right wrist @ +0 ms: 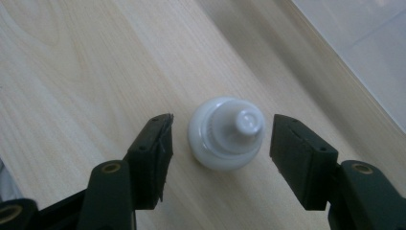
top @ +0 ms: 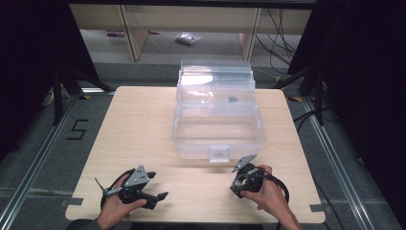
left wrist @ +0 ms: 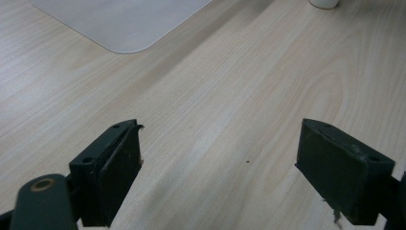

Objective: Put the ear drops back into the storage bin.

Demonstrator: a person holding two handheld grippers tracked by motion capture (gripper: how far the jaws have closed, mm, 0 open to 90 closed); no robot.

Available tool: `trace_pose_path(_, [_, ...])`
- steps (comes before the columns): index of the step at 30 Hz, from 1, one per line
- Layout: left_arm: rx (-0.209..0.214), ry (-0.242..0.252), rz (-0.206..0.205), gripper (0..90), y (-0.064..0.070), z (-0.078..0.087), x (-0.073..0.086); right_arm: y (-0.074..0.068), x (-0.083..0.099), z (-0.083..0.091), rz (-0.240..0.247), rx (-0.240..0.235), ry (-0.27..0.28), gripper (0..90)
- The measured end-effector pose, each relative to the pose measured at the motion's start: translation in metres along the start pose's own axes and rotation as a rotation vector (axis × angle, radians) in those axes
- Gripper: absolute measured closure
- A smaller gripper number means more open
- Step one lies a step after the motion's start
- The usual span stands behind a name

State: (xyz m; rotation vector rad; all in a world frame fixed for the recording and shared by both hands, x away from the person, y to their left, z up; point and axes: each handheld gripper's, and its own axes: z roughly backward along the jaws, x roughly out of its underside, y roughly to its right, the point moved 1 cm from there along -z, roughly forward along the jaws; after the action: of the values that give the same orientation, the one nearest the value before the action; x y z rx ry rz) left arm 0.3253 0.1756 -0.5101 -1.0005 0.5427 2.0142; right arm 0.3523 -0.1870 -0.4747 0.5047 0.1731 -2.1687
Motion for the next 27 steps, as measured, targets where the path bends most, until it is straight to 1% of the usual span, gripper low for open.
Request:
trace_pose_path(2, [0.001, 0.003, 0.004, 14.9, 0.000, 0.000, 0.000, 0.000, 0.000, -0.001, -0.001, 0.001, -0.004, 42.8])
trace_pose_path(3, [0.001, 0.003, 0.003, 14.8, 0.000, 0.000, 0.000, 0.001, -0.001, -0.002, 0.011, -0.004, 0.000, 43.1])
trace_pose_path(4, [0.001, 0.004, 0.004, 14.8, 0.000, 0.000, 0.000, 0.001, -0.001, -0.003, 0.002, 0.006, -0.005, 43.6])
trace_pose_path(5, [0.001, 0.003, 0.004, 14.9, 0.000, 0.000, 0.000, 0.001, -0.001, -0.003, 0.015, -0.002, -0.003, 44.2])
trace_pose_path(6, [0.001, 0.003, 0.004, 14.8, 0.000, 0.000, 0.000, 0.001, -0.002, -0.003, 0.003, -0.002, -0.009, 45.0])
trace_pose_path(7, [-0.001, 0.005, 0.003, 14.8, 0.000, 0.000, 0.000, 0.001, -0.002, -0.004, 0.006, 0.001, -0.010, 45.4])
trace_pose_path(8, [0.000, 0.005, 0.004, 14.8, 0.000, 0.000, 0.000, 0.000, -0.002, -0.004, -0.019, -0.011, -0.021, 46.0])
trace_pose_path(9, [0.000, 0.005, 0.004, 14.9, 0.000, 0.000, 0.000, 0.003, -0.002, -0.005, 0.028, -0.002, -0.009, 46.7])
trace_pose_path(10, [-0.001, 0.005, 0.003, 14.8, 0.000, 0.000, 0.000, 0.002, -0.002, -0.006, 0.012, 0.006, -0.016, 46.9])
trace_pose_path(11, [0.001, 0.002, 0.003, 14.8, 0.000, 0.000, 0.000, 0.001, -0.003, -0.006, -0.003, 0.002, -0.035, 47.2])
trace_pose_path(12, [-0.001, 0.004, 0.003, 14.8, 0.000, 0.000, 0.000, 0.001, -0.003, -0.007, 0.002, -0.003, -0.034, 47.5])
trace_pose_path(13, [0.001, 0.003, 0.003, 14.9, 0.000, 0.000, 0.000, 0.002, -0.003, -0.007, 0.017, 0.003, -0.027, 47.8])
trace_pose_path(14, [0.003, 0.009, 0.021, 14.8, 0.002, -0.001, 0.000, 0.002, -0.003, -0.008, 0.021, 0.014, -0.036, 48.7])
trace_pose_path(15, [0.003, 0.009, 0.024, 14.9, 0.002, -0.001, 0.000, 0.002, -0.004, -0.009, 0.025, -0.003, -0.020, 49.7])
trace_pose_path(16, [0.001, -0.002, 0.009, 14.9, 0.001, 0.000, 0.000, 0.001, -0.003, -0.009, 0.010, -0.011, -0.023, 50.4])
trace_pose_path(17, [0.000, -0.001, 0.007, 14.8, 0.000, 0.000, 0.000, 0.001, -0.004, -0.010, 0.023, -0.009, -0.021, 51.2])
trace_pose_path(18, [0.002, 0.004, 0.004, 14.9, 0.000, 0.000, 0.000, 0.002, -0.004, -0.010, 0.021, -0.008, -0.023, 52.3])
trace_pose_path(19, [0.002, 0.004, 0.004, 14.8, 0.000, 0.000, 0.000, 0.002, -0.004, -0.010, 0.019, -0.008, -0.028, 53.6])
trace_pose_path(20, [0.001, 0.001, 0.010, 14.8, 0.001, 0.000, 0.000, 0.001, -0.004, -0.010, 0.003, -0.012, -0.039, 55.2])
trace_pose_path(21, [0.001, 0.001, 0.014, 14.8, 0.001, 0.000, 0.000, 0.001, -0.004, -0.010, 0.002, -0.006, -0.042, 56.7])
trace_pose_path(22, [0.003, 0.006, 0.020, 14.9, 0.001, -0.001, 0.000, 0.002, -0.004, -0.011, 0.019, -0.002, -0.031, 58.6])
trace_pose_path(23, [0.003, 0.005, 0.006, 14.8, 0.001, 0.000, 0.000, 0.003, -0.004, -0.010, 0.035, -0.001, -0.031, 59.3])
trace_pose_path(26, [0.003, 0.004, 0.005, 14.8, 0.001, -0.001, 0.000, 0.003, -0.004, -0.010, 0.038, -0.001, -0.030, 59.9])
trace_pose_path(27, [0.004, 0.005, 0.005, 14.8, 0.001, -0.001, 0.000, 0.002, -0.005, -0.010, 0.049, -0.006, -0.020, 60.0])
